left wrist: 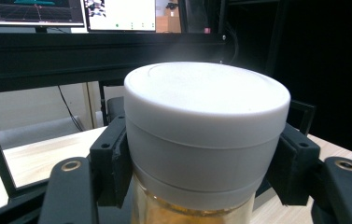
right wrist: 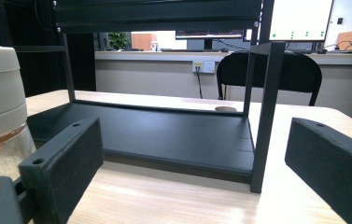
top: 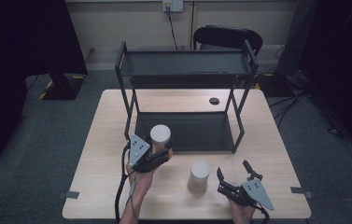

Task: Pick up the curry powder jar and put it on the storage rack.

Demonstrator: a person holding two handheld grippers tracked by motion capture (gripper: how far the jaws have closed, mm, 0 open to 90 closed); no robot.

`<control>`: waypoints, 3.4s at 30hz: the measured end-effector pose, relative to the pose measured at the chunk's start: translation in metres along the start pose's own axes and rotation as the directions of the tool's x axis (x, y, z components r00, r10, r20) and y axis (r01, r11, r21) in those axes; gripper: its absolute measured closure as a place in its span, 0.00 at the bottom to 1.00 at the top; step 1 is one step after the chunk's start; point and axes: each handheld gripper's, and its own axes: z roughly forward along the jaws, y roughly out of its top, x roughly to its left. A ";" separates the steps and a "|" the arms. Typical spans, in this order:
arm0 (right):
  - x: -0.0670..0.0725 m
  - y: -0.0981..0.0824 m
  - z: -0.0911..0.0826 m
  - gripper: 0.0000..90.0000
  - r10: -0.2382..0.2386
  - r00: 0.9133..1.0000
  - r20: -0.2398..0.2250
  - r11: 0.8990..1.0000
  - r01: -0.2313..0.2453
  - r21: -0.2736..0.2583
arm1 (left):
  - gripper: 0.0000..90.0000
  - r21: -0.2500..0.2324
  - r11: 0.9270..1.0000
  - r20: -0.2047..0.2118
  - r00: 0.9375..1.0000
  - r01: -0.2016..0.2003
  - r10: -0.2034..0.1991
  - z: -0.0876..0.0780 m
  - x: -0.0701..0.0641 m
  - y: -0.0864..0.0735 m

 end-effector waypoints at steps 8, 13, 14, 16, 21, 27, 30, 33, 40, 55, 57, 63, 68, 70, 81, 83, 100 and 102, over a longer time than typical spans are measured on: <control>0.001 0.000 0.000 0.04 -0.001 1.000 0.003 1.000 0.001 -0.001 | 0.38 -0.013 1.000 0.020 1.000 0.017 -0.017 -0.002 0.007 0.010; 0.000 0.000 0.000 0.04 0.000 1.000 0.001 1.000 0.000 0.000 | 0.38 -0.017 1.000 0.016 1.000 0.001 -0.001 -0.002 0.010 0.020; 0.000 0.000 0.000 0.04 -0.001 1.000 0.001 1.000 0.001 0.000 | 0.38 -0.019 1.000 0.016 1.000 -0.001 0.001 -0.003 0.011 0.022; 0.000 0.000 0.000 0.04 -0.002 1.000 0.000 1.000 0.002 -0.001 | 0.38 -0.034 0.999 0.008 1.000 0.009 -0.009 -0.003 0.013 0.024; 0.000 0.000 0.000 0.04 -0.002 1.000 0.001 1.000 0.002 0.000 | 0.38 -0.036 0.999 0.005 1.000 0.003 -0.003 -0.002 0.016 0.032; 0.001 0.000 0.000 0.04 -0.001 1.000 0.003 1.000 0.001 0.000 | 0.38 -0.048 0.999 -0.004 1.000 -0.005 0.005 0.000 0.015 0.045; 0.001 0.000 0.000 0.04 -0.001 1.000 0.004 1.000 0.001 -0.001 | 0.38 -0.060 0.998 0.000 1.000 -0.017 0.017 0.001 0.016 0.055; 0.001 0.000 0.000 0.04 -0.002 1.000 0.004 1.000 0.002 -0.001 | 0.38 -0.073 0.997 -0.001 1.000 -0.027 0.027 0.002 0.015 0.063; 0.001 0.000 0.000 0.04 -0.001 1.000 0.004 1.000 0.001 0.000 | 0.38 -0.085 0.996 0.008 1.000 -0.009 0.009 0.008 0.018 0.078; 0.000 0.000 0.000 0.04 0.001 1.000 0.000 1.000 -0.001 0.001 | 0.38 -0.114 0.993 -0.017 1.000 -0.027 0.025 0.019 0.024 0.123; 0.000 0.000 0.000 0.04 0.000 1.000 0.000 1.000 0.000 0.001 | 0.38 -0.122 0.992 -0.017 1.000 -0.026 0.024 0.020 0.026 0.128; 0.000 0.000 0.000 0.04 0.000 1.000 0.000 1.000 0.000 0.001 | 0.38 -0.138 0.989 -0.039 0.998 -0.045 0.040 0.026 0.026 0.144; 0.000 0.000 0.000 0.04 0.000 1.000 0.000 1.000 0.000 0.001 | 0.38 -0.166 0.985 -0.053 0.998 -0.044 0.036 0.033 0.028 0.160; 0.000 0.000 0.000 0.04 0.000 1.000 0.001 1.000 0.000 0.001 | 0.38 -0.167 0.985 -0.056 0.998 -0.045 0.036 0.034 0.028 0.163; -0.001 0.000 0.000 0.04 0.000 1.000 -0.004 1.000 0.000 0.001 | 0.38 -0.186 0.981 -0.066 0.996 -0.063 0.052 0.054 0.033 0.190; -0.001 0.000 0.000 0.04 0.001 1.000 -0.004 1.000 -0.001 0.001 | 0.38 -0.188 0.980 -0.072 0.996 -0.065 0.052 0.060 0.033 0.192; -0.001 0.000 0.000 0.04 0.002 1.000 -0.007 1.000 -0.002 0.002 | 0.38 -0.176 0.984 -0.162 0.987 -0.034 0.005 0.113 0.035 0.206; -0.001 0.000 0.000 0.04 0.001 1.000 -0.007 1.000 -0.001 0.002 | 0.38 -0.172 0.984 -0.169 0.986 -0.034 0.004 0.116 0.036 0.207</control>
